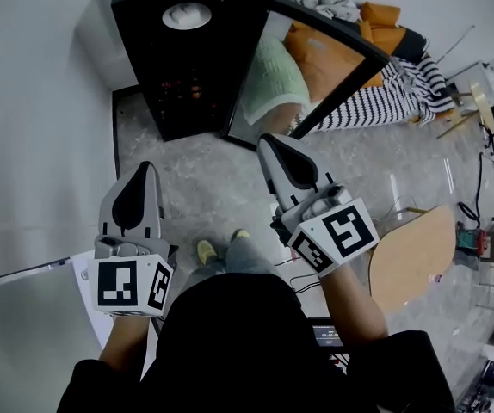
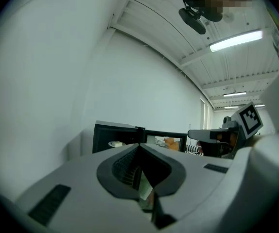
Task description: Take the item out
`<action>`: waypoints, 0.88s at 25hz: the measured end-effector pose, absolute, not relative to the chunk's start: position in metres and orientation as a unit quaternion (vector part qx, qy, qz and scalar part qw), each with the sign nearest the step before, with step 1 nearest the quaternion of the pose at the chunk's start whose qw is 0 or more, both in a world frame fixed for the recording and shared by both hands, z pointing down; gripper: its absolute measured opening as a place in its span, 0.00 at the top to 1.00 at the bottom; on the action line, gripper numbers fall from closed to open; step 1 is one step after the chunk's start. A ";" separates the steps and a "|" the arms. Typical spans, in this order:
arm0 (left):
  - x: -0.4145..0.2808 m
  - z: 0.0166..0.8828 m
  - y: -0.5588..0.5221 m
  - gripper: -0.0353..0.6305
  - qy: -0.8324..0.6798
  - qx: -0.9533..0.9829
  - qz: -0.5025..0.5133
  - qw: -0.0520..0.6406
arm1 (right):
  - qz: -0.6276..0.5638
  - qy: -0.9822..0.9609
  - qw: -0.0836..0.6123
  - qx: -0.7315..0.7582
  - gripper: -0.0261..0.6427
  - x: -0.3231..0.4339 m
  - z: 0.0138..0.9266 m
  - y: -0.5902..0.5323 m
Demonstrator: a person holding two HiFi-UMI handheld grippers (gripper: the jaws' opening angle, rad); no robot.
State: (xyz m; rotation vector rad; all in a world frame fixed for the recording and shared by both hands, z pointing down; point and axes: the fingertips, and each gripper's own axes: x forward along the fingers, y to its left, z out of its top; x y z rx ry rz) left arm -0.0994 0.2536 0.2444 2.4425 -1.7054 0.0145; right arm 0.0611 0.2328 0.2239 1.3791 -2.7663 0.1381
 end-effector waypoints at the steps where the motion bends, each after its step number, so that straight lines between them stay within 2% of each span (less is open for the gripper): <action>1: -0.105 0.245 0.253 0.94 -0.572 0.816 0.004 0.082 | 0.042 -0.894 0.026 0.445 0.95 0.057 0.223 0.232; 14: -0.135 0.246 0.241 0.94 -0.590 0.804 -0.006 0.069 | 0.008 -0.903 0.041 0.428 0.95 0.030 0.221 0.212; 22: -0.137 0.253 0.186 0.94 -0.599 0.798 0.013 0.068 | 0.027 -0.907 0.038 0.418 0.95 0.023 0.238 0.152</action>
